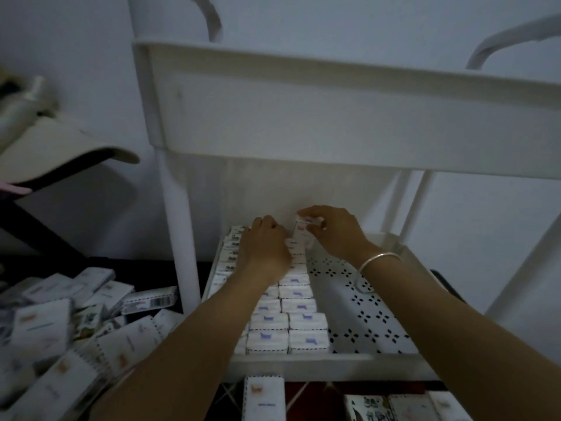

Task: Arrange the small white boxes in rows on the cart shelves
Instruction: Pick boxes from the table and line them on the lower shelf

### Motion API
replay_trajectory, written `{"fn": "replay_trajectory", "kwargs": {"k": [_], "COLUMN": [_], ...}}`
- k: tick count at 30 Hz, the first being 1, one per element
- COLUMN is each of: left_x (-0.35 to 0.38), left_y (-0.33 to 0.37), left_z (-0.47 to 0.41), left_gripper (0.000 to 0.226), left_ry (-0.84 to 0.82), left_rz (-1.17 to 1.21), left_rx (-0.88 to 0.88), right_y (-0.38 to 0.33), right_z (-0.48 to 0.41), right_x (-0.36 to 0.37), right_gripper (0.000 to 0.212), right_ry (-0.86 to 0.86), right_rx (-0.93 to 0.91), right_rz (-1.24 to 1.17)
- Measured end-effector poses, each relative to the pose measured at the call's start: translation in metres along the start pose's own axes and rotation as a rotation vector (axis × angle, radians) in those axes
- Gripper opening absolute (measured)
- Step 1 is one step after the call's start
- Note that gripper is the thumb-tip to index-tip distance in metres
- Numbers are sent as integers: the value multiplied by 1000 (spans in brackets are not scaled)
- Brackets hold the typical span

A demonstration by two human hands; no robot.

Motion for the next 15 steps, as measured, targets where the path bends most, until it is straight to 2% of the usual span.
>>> {"fn": "replay_trajectory", "kwargs": {"k": [3, 7, 9, 15], "left_x": [-6, -8, -9, -14], "left_y": [1, -1, -1, 2], "left_z": [3, 6, 5, 8], "left_gripper": [33, 33, 33, 30], "left_ry": [101, 160, 178, 232], "left_rz": [86, 108, 88, 99], "left_rx": [-89, -132, -130, -77], "right_y": [-1, -2, -2, 9], "right_z": [-8, -15, -17, -17], "right_x": [12, 27, 35, 50], "right_gripper": [30, 32, 29, 15], "right_ry": [-175, -294, -304, -192], "right_rx": [23, 136, 187, 335], "right_rz": [-143, -373, -438, -535]}}
Point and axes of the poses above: each hand's wrist, its own z-axis away from the middle knuckle, its own x-axis out of the palm, y = z × x, the point moved 3 cm from there along -z, towards the middle knuckle, and after that the axes turned 7 degrees about -y, right-handed, at the moved point
